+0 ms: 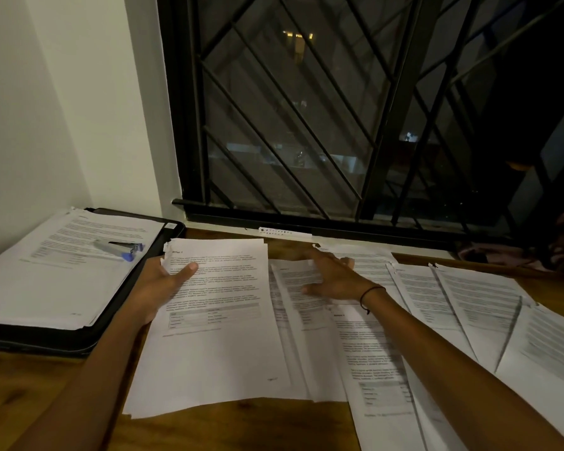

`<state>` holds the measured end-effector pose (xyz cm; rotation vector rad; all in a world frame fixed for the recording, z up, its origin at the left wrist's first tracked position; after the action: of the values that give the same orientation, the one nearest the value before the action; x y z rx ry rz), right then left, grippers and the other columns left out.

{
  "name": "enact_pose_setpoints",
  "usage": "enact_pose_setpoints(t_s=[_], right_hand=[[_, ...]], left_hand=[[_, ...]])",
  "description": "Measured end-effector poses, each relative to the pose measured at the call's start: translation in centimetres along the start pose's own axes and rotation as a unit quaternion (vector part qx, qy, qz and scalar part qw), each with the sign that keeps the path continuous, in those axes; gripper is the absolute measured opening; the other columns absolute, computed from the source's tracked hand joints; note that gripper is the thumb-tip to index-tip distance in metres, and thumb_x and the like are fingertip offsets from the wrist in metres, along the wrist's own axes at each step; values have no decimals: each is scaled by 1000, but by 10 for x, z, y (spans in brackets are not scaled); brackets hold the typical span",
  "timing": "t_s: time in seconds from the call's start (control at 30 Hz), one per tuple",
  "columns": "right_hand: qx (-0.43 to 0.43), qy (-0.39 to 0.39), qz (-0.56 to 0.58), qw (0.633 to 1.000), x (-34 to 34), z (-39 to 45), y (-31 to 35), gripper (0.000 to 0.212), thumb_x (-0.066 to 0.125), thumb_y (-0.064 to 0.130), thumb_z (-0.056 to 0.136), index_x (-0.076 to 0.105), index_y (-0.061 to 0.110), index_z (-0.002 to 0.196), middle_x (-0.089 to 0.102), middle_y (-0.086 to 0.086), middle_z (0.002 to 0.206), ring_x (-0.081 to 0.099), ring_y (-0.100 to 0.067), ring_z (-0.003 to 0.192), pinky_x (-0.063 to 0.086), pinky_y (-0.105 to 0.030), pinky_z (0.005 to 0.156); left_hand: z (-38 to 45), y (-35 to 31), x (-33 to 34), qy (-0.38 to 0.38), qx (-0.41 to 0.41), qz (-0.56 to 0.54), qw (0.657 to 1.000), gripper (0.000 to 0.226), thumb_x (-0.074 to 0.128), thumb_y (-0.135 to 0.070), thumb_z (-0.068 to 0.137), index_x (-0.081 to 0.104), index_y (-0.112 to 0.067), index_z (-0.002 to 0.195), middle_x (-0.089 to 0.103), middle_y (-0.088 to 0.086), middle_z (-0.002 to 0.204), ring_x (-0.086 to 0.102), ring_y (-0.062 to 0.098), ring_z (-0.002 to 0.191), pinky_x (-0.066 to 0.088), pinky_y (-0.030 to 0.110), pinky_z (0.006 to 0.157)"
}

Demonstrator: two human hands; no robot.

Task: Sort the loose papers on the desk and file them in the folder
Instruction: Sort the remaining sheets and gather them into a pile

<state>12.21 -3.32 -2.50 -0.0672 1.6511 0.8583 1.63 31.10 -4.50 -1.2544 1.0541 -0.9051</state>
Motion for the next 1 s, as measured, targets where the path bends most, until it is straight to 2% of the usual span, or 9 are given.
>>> enact_pose_setpoints(t_s=[0.13,0.27,0.37,0.53,0.63,0.77,0.87,0.93,1.0], right_hand=[[25,47,-42,998,-8,24,-3,79,82,38,80,39,36,145,54,7,139,41,-19,136,6,-61,118],[26,-2,-85,996,-16,45,-3,35,79,20,83,52,32,102,57,4,111,45,-22,125,13,-58,116],[11,-66,-88,994,-23,55,-3,25,77,22,86,56,33,79,60,9,97,51,-20,114,21,-45,104],[-5,-107,-44,993,-36,62,3,12,77,20,89,66,21,85,60,8,96,54,-16,101,24,-44,102],[-5,-105,-9,994,-37,66,6,11,75,20,91,66,19,86,65,0,100,56,-20,106,24,-39,95],[-13,-97,-6,995,-38,71,13,12,78,23,88,67,22,82,69,3,93,62,-19,100,38,-50,101],[-53,-108,9,993,-43,74,37,11,81,20,86,72,15,83,70,4,85,63,-8,86,44,-39,91],[-71,-118,1,990,-49,77,63,8,78,17,87,73,18,81,67,9,76,60,-3,82,36,-41,94],[-87,-89,26,992,-56,82,89,6,80,13,86,75,15,84,73,4,76,69,-6,79,48,-45,95]], left_hand=[[0,-1,1,11,12,23,1000,30,77,-26,89,72,-15,116,79,3,103,78,23,93,61,48,84],[2,-1,1,14,7,15,1000,29,76,-25,90,72,-14,116,80,3,103,78,23,90,62,44,80],[2,-3,1,14,-6,-14,1000,27,75,-22,90,71,-14,115,80,5,102,78,25,91,62,46,80],[0,-8,1,15,-9,-63,998,21,73,-15,91,71,-15,112,80,6,102,78,23,90,64,34,68],[-1,-10,3,19,-18,-71,997,18,72,-14,91,71,-14,109,80,7,100,78,23,87,63,31,63],[-3,-13,3,21,-9,-106,994,25,73,-14,88,71,-14,113,79,10,106,77,28,96,63,43,79],[-4,-12,8,35,-9,-141,989,34,75,-15,87,70,-11,120,75,15,115,73,35,107,54,54,97],[-6,-13,15,54,-8,-131,990,35,74,-13,90,69,-8,124,75,17,116,72,37,108,56,56,96],[-10,-15,24,64,4,-109,992,34,74,-14,90,68,-7,123,76,16,113,74,35,105,60,52,89]])
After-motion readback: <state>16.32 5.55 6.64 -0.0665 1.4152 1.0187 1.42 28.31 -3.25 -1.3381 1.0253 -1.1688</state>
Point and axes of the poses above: each hand's wrist, its own z-axis towards the middle knuckle, its own x-axis out of the palm, y = z × x, the point moved 4 cm from there along z, towards the middle knuckle
